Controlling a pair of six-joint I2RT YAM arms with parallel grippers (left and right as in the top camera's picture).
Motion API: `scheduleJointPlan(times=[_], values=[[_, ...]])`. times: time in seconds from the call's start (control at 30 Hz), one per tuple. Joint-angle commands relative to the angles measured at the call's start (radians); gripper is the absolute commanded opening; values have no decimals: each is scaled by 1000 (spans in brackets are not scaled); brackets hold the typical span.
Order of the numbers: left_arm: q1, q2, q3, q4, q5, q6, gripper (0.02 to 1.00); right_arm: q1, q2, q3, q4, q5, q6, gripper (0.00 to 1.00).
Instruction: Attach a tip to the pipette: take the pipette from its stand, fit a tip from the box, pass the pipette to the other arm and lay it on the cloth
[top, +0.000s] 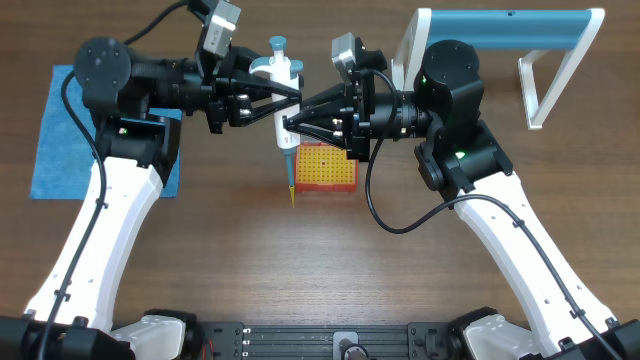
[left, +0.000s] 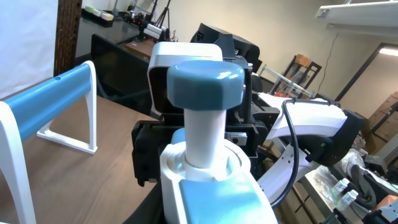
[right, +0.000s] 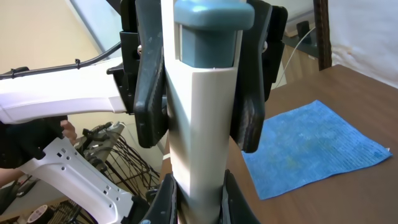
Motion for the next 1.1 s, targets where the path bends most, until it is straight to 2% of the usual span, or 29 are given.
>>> scheduleJointPlan(times=[0.03,0.07,0.2,0.23,0.33,0.47,0.53,0.67,0.77,0.87,0.97,1.1], values=[[2,3,26,-2,-10,-36,27,-4,-1,21,5,35,-22,88],[2,3,26,-1,-13,-35,25,-4,-1,21,5,35,-22,222],[11,3,26,-1,-16,-36,27,-4,-1,21,5,35,-22,643],[16,3,26,-1,-16,-36,27,-5,-1,21,5,35,-22,700],[32,3,26,0,-23,-36,27,-16,-1,21,5,45,-22,737],[55,2,26,38,-35,-37,27,-74,-7,21,5,111,-22,746],[71,-2,26,53,-69,-37,27,-140,-9,21,-1,139,-25,748],[90,-11,26,70,-92,-37,29,-227,-11,21,-42,142,-31,750],[119,-37,26,114,-92,-37,27,-307,-24,21,-169,208,-105,755],[144,-70,26,122,-120,-37,29,-344,-55,21,-325,350,-236,757],[179,-97,26,111,-153,-71,29,-348,-106,21,-446,566,-364,805],[211,-113,26,31,-196,-55,27,-348,-182,21,-474,809,-386,812]])
